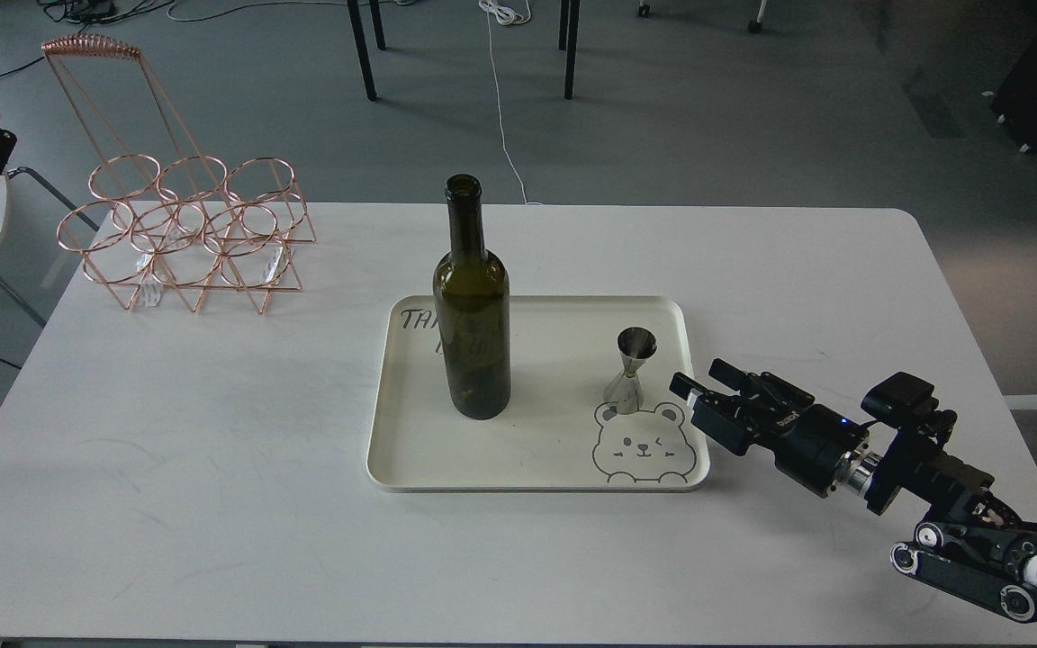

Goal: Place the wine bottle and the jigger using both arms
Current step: 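Close the right gripper around the metal jigger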

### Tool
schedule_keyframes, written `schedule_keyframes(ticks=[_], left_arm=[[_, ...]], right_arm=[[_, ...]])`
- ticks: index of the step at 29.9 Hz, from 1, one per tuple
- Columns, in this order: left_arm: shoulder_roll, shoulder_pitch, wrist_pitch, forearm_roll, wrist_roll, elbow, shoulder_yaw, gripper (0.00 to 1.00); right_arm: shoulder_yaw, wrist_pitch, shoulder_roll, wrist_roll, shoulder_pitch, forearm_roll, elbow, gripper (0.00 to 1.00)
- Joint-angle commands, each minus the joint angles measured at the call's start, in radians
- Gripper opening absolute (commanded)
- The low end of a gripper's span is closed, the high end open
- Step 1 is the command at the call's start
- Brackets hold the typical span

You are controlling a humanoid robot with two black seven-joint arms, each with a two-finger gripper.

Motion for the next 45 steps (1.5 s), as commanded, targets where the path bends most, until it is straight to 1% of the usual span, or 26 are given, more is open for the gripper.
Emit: schedule_keyframes(ticks=[1, 5, 16, 22, 25, 30, 33, 35, 39, 40, 42, 45], left_arm=[[0.016, -0.002, 0.000, 0.000, 0.000, 0.000, 0.000, 0.98], [0.024, -0.003, 0.000, 0.000, 0.000, 0.000, 0.000, 0.98], [0.041, -0.002, 0.000, 0.000, 0.000, 0.000, 0.001, 0.98], [0.041, -0.002, 0.000, 0.000, 0.000, 0.000, 0.000, 0.98], [0.042, -0.003, 0.000, 0.000, 0.000, 0.000, 0.000, 0.98], [0.048, -0.002, 0.000, 0.000, 0.000, 0.000, 0.000, 0.98], [0.048, -0.002, 0.000, 0.000, -0.002, 0.000, 0.000, 0.98], [0.048, -0.002, 0.000, 0.000, 0.000, 0.000, -0.002, 0.98], [0.047, -0.002, 0.000, 0.000, 0.000, 0.000, -0.003, 0.98], [0.048, -0.002, 0.000, 0.000, 0.000, 0.000, -0.003, 0.98], [0.048, -0.002, 0.000, 0.000, 0.000, 0.000, -0.003, 0.98], [0.048, -0.002, 0.000, 0.000, 0.000, 0.000, -0.003, 0.98]], right_arm=[[-0.025, 0.000, 0.053, 0.000, 0.030, -0.006, -0.065, 0.80], [-0.028, 0.000, 0.087, 0.000, 0.036, -0.006, -0.081, 0.80], [-0.034, 0.000, 0.119, 0.000, 0.061, -0.065, -0.080, 0.80], [-0.146, 0.000, 0.150, 0.000, 0.139, -0.064, -0.106, 0.77], [-0.149, 0.000, 0.168, 0.000, 0.145, -0.064, -0.125, 0.70], [-0.151, 0.000, 0.184, 0.000, 0.163, -0.065, -0.134, 0.65], [-0.151, 0.000, 0.184, 0.000, 0.168, -0.065, -0.136, 0.60], [-0.151, 0.000, 0.185, 0.000, 0.168, -0.065, -0.146, 0.54], [-0.151, 0.000, 0.185, 0.000, 0.168, -0.065, -0.156, 0.35], [-0.151, 0.000, 0.185, 0.000, 0.166, -0.065, -0.156, 0.32], [-0.151, 0.000, 0.184, 0.000, 0.166, -0.065, -0.156, 0.27], [-0.152, 0.000, 0.184, 0.000, 0.166, -0.065, -0.156, 0.24]])
